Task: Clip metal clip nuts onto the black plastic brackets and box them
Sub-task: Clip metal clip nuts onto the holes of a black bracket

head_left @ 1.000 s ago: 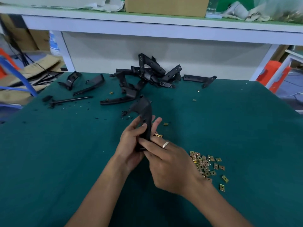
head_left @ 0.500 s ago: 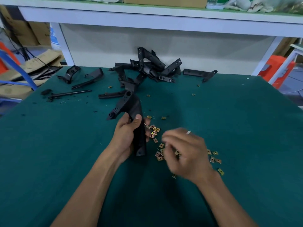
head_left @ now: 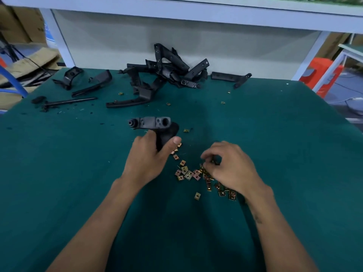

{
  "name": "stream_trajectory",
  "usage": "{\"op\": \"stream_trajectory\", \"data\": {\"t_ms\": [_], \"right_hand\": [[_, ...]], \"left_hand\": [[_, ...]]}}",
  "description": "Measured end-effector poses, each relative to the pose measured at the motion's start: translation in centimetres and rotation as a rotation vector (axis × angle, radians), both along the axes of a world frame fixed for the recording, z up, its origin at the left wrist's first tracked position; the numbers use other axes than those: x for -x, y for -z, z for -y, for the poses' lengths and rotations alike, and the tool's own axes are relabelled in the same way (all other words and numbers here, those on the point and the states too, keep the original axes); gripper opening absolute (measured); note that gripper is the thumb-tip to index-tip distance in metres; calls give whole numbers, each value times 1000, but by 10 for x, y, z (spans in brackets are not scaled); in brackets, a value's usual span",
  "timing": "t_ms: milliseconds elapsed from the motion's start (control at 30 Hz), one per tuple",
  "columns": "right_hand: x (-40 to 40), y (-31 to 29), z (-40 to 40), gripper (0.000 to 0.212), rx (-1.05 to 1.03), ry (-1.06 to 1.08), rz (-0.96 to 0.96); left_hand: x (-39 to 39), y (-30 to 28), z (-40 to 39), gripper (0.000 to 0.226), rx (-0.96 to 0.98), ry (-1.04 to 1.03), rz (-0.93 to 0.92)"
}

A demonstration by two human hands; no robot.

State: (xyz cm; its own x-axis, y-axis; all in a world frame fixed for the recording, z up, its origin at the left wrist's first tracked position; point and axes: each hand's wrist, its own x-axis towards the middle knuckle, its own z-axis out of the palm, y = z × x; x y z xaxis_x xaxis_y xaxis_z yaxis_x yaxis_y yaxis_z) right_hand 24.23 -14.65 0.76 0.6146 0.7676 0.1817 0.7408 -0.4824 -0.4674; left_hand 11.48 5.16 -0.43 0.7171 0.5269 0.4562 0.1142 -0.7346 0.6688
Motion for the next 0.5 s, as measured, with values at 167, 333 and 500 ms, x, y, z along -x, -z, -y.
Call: {"op": "stream_trajectory", "data": {"t_ms": [167,333,500], "right_hand": [[1,0,-3,19,162,-61,-69],[2,-1,-6,9,193,-71,-120],[0,-1,-2,21,66,-38,-215]], "left_hand": [[-4,10,3,71,-76,108,-98],[-9,16,19,77,-357,54,-286],[-8,15,25,74,-532,67,-310]]}}
